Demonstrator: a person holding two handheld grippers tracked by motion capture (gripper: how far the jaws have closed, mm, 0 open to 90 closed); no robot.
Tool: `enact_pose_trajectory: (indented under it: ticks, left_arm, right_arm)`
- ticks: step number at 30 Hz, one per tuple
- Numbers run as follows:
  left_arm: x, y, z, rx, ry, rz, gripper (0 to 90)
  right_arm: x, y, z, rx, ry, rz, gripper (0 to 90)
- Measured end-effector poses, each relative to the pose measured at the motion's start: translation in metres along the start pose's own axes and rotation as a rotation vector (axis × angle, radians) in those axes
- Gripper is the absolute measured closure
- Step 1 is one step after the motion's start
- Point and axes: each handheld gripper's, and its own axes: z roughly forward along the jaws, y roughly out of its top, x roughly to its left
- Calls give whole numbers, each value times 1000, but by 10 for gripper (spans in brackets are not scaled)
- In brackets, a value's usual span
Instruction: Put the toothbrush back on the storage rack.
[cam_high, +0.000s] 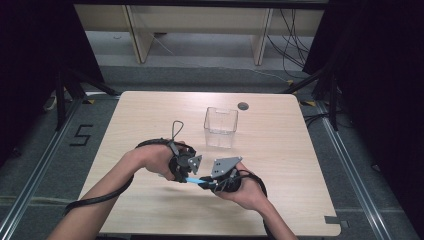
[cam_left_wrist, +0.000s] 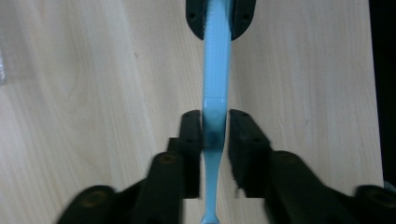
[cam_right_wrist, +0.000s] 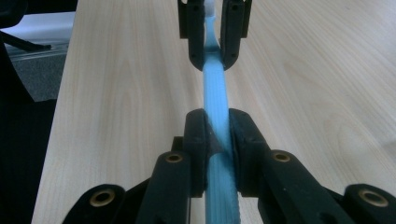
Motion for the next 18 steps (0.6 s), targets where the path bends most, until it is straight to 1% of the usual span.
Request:
enact_pose_trajectory:
  ticks: [1,2,3,4,5,6,8,9,10,11,12,13,14,15,16,17,18]
  left_arm:
    - [-1,0,-5,17,44,28,641]
    - [-1,0,-5,17,44,28,593]
    - [-8,-3,-13,-39,95,3,559]
    - [-12,-4,-15,-84,106,-15,535]
    - [-13,-6,-21,-104,130,3,509]
    - [-17,-9,-24,-148,147,-2,482]
    - [-25,-14,-28,-209,179,-15,457]
    - [-28,-16,-29,-244,193,-27,444]
    - [-30,-18,-29,-266,197,-37,430]
    - [-35,-22,-29,-294,196,-55,417]
    - [-35,-22,-29,-294,196,-55,402]
    - [-42,-28,-29,-313,211,-64,398]
    - [-42,-28,-29,-313,211,-64,397]
    - [-48,-34,-28,-338,229,-85,397]
    - [-51,-37,-28,-356,235,-102,397]
    - [-51,-37,-28,-356,235,-102,397]
    - [-53,-40,-27,-371,241,-113,397]
  right_arm:
    - [-3,0,0,-17,1,-33,787]
    - [-3,0,-1,-34,21,5,787]
    - [-4,0,-3,-49,25,5,787]
    - [-4,1,-5,-52,20,8,787]
    - [-4,1,-7,-48,13,6,787]
    - [-4,1,-8,-48,8,7,787]
    - [-6,2,-13,-52,-2,28,787]
    - [-8,2,-16,-54,-10,24,787]
    - [-9,2,-18,-54,-13,41,787]
    - [-11,2,-20,-65,-20,43,787]
    - [-11,2,-20,-65,-20,43,787]
    - [-13,1,-28,-89,-24,69,787]
    - [-13,1,-28,-89,-24,69,787]
    - [-14,-2,-30,-116,-33,74,787]
    - [-14,-4,-32,-118,-31,97,787]
    - [-14,-6,-33,-131,-45,98,787]
    - [-14,-6,-33,-131,-45,98,787]
